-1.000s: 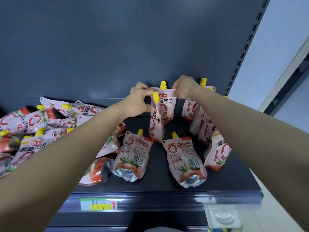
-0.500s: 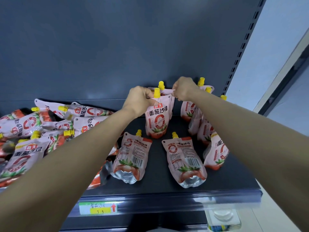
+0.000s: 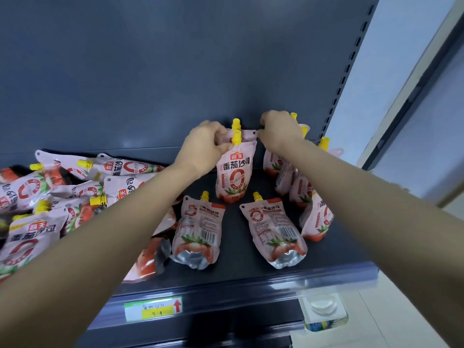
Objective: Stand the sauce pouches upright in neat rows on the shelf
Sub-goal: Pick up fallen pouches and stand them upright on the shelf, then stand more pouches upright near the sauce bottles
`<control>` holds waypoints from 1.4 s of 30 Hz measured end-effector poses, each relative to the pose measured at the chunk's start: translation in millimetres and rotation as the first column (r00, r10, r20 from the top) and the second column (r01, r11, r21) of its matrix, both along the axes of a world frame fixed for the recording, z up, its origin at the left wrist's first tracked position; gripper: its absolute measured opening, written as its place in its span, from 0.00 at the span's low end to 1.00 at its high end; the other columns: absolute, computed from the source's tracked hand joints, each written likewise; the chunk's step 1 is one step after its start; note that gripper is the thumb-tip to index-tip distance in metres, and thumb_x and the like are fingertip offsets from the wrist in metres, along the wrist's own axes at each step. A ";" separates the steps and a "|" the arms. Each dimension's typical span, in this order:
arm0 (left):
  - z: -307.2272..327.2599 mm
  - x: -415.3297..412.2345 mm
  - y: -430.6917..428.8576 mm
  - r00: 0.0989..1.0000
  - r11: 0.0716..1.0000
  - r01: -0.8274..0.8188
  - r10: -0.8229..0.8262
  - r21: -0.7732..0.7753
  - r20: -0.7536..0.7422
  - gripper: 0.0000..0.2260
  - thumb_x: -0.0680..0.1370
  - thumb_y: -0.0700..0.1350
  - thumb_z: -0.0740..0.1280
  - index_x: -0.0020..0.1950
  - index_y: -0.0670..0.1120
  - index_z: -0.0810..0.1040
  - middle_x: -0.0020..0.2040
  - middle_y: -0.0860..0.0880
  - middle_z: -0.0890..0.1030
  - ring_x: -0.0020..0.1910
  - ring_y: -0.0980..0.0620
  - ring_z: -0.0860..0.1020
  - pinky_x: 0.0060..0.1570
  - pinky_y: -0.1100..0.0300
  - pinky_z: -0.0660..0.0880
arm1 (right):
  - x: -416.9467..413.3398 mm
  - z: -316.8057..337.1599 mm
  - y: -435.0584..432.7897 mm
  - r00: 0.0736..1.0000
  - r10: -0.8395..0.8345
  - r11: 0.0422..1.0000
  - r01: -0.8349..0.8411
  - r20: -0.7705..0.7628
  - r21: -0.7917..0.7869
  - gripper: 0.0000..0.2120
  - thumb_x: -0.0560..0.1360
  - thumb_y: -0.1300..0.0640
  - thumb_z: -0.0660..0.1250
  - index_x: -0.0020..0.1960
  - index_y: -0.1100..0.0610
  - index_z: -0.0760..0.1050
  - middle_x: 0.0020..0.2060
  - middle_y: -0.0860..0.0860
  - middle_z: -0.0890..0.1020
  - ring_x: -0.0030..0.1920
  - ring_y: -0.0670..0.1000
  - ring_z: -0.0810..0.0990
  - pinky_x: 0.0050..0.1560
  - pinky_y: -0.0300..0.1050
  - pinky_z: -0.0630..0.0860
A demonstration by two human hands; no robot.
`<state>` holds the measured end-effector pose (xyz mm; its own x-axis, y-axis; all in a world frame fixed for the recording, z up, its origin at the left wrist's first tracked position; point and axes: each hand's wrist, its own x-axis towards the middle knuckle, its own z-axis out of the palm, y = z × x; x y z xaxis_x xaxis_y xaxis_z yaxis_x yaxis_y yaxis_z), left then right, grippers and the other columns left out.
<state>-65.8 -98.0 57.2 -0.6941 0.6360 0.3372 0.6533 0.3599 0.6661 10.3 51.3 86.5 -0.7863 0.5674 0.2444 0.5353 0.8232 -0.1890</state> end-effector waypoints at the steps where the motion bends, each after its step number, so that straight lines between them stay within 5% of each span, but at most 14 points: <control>1: 3.8 3.3 -4.9 0.993 1.000 -0.008 0.008 0.000 -0.115 0.11 0.73 0.43 0.70 0.54 0.43 0.77 0.51 0.50 0.75 0.48 0.53 0.75 0.49 0.58 0.73 | 4.0 1.1 -5.6 1.000 0.000 0.999 0.001 -0.007 0.034 0.10 0.75 0.64 0.63 0.55 0.63 0.76 0.52 0.61 0.80 0.52 0.62 0.79 0.39 0.44 0.68; 5: 20.6 18.4 -26.1 0.880 0.997 0.068 -0.079 -0.040 -0.468 0.13 0.74 0.43 0.68 0.58 0.42 0.75 0.53 0.45 0.75 0.52 0.47 0.74 0.50 0.56 0.70 | 22.2 5.9 -26.2 0.999 0.010 0.987 -0.003 -0.039 0.162 0.09 0.76 0.60 0.64 0.54 0.63 0.75 0.53 0.60 0.79 0.53 0.61 0.77 0.39 0.45 0.65; 12: 11.1 36.6 -58.4 0.684 0.971 0.129 -0.235 -0.202 -0.690 0.17 0.71 0.41 0.71 0.58 0.38 0.76 0.55 0.40 0.78 0.54 0.39 0.76 0.56 0.48 0.70 | 46.8 -15.3 -57.3 0.997 0.008 0.997 -0.015 0.083 0.082 0.16 0.74 0.54 0.68 0.55 0.64 0.74 0.54 0.62 0.78 0.56 0.62 0.77 0.47 0.51 0.74; 20: -23.1 45.8 -83.6 0.759 0.929 0.087 -0.296 -0.359 -0.580 0.19 0.72 0.46 0.70 0.61 0.40 0.75 0.57 0.41 0.77 0.58 0.40 0.74 0.61 0.48 0.66 | 58.6 -56.6 -72.8 0.903 0.048 0.982 0.037 0.427 -0.187 0.16 0.73 0.48 0.70 0.50 0.60 0.73 0.44 0.55 0.77 0.43 0.54 0.73 0.41 0.45 0.68; 24: -32.3 50.9 -87.8 0.812 0.913 0.046 -0.270 -0.405 -0.517 0.20 0.75 0.48 0.67 0.64 0.41 0.72 0.61 0.42 0.75 0.61 0.43 0.71 0.64 0.49 0.63 | 52.2 -74.1 -73.0 0.820 0.034 0.961 0.130 0.572 -0.245 0.33 0.69 0.39 0.70 0.63 0.62 0.72 0.48 0.55 0.78 0.53 0.57 0.78 0.44 0.45 0.70; 28: -37.9 50.9 -93.2 0.870 0.920 -0.029 -0.170 -0.392 -0.463 0.21 0.76 0.48 0.66 0.67 0.42 0.70 0.63 0.43 0.74 0.62 0.44 0.70 0.64 0.51 0.62 | 43.4 -83.3 -78.4 0.768 0.046 0.965 0.131 0.638 -0.228 0.34 0.65 0.37 0.73 0.60 0.60 0.74 0.43 0.54 0.74 0.54 0.58 0.79 0.49 0.47 0.76; 31: -42.0 51.2 -101.3 0.896 0.922 -0.067 -0.112 -0.381 -0.429 0.21 0.76 0.48 0.65 0.66 0.42 0.70 0.62 0.42 0.74 0.61 0.43 0.70 0.63 0.51 0.63 | 40.2 -86.4 -77.7 0.762 0.043 0.975 0.108 0.646 -0.193 0.28 0.67 0.49 0.75 0.61 0.61 0.74 0.47 0.55 0.76 0.55 0.58 0.79 0.50 0.48 0.78; 34: -48.9 50.9 -107.3 0.922 0.909 -0.087 -0.081 -0.407 -0.379 0.20 0.75 0.48 0.66 0.65 0.41 0.71 0.61 0.42 0.75 0.61 0.43 0.71 0.62 0.50 0.65 | 40.9 -86.4 -78.7 0.816 0.044 0.984 0.065 0.577 -0.168 0.20 0.72 0.63 0.67 0.63 0.63 0.74 0.54 0.58 0.77 0.56 0.59 0.79 0.44 0.47 0.74; 38: -55.9 43.3 -109.4 0.958 0.875 -0.106 -0.037 -0.472 -0.285 0.20 0.75 0.48 0.66 0.63 0.41 0.72 0.60 0.41 0.76 0.59 0.43 0.72 0.60 0.50 0.69 | 43.7 -80.7 -79.8 0.873 0.046 0.994 0.010 0.485 -0.111 0.18 0.74 0.65 0.63 0.64 0.64 0.71 0.60 0.60 0.75 0.58 0.60 0.77 0.45 0.47 0.73; 42: -58.4 32.0 -98.6 0.984 0.800 -0.105 -0.001 -0.590 -0.176 0.20 0.75 0.51 0.66 0.62 0.41 0.72 0.57 0.40 0.77 0.55 0.42 0.74 0.54 0.51 0.72 | 46.9 -57.0 -79.9 0.902 0.070 0.992 -0.020 0.426 -0.121 0.16 0.73 0.65 0.64 0.60 0.64 0.72 0.51 0.59 0.75 0.51 0.58 0.78 0.42 0.45 0.73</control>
